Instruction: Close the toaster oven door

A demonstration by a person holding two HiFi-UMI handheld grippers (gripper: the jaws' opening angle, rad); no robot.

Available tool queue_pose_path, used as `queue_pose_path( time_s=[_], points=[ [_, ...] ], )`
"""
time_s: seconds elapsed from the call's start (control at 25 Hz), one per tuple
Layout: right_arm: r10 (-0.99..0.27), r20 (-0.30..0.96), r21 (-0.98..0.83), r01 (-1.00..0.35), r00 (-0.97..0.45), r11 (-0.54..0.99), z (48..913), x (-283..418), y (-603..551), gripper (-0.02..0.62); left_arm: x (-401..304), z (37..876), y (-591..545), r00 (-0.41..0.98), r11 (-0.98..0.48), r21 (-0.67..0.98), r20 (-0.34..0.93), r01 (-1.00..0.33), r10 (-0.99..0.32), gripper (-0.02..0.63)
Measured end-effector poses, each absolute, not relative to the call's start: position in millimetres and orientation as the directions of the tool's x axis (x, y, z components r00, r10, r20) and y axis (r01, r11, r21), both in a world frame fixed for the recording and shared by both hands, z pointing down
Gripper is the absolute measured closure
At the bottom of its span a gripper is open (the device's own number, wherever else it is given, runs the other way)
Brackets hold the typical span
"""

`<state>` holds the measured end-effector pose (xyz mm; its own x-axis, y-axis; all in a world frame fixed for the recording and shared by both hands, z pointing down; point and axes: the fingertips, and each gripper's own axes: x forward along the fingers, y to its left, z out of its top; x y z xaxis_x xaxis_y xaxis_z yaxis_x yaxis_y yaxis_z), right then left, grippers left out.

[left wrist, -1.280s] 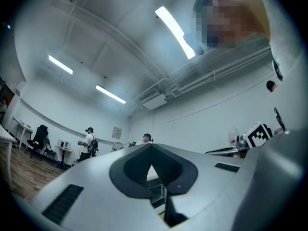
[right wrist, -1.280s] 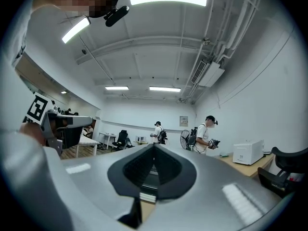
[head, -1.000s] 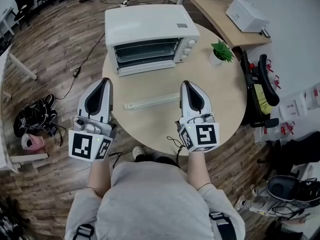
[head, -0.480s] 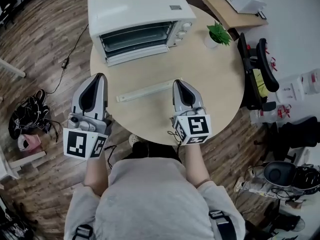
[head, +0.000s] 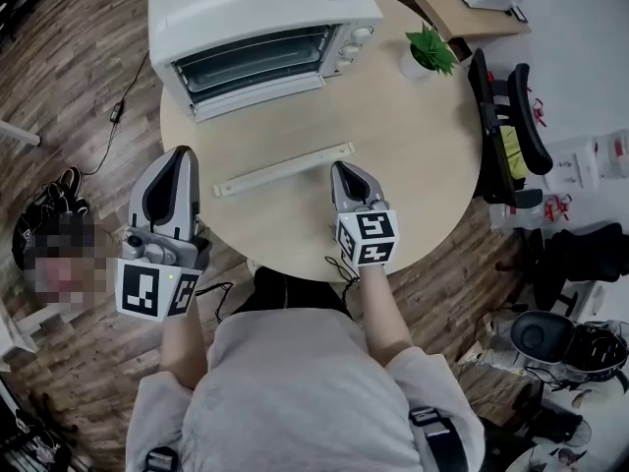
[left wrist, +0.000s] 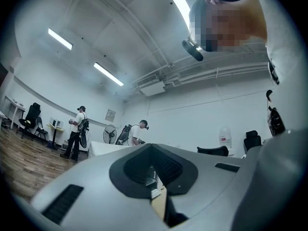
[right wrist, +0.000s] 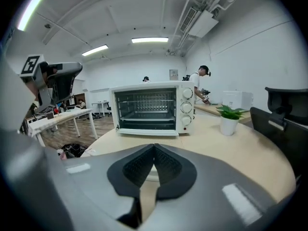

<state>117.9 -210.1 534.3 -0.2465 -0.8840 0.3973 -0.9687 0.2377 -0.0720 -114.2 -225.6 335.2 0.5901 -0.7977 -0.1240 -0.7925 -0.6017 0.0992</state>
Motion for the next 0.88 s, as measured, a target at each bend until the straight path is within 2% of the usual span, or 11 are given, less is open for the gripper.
queue_pose_path(
  time_s=[0.28, 0.56, 0.88],
  points=[
    [-0.828, 0.502, -0.091, -0.967, -0.25, 0.237, 590, 134, -216, 0.581, -108, 347, -235, 0.582, -0.589, 0.098, -0.091, -0.802, -0.808, 0.6],
    [-0.789, 0.576, -0.107, -0.977, -0.214, 0.187, 632, 161, -220, 0.531, -97, 354, -240, 0.588, -0.591, 0.09, -0.059, -0.802, -0.807, 0.6],
    [-0.78, 0.589, -0.15, -0.977, -0.212, 0.152, 652, 169, -236, 0.499, -98, 359, -250, 0.569, -0.569, 0.081, -0.031, -0.818, -0.822, 0.6]
  ],
)
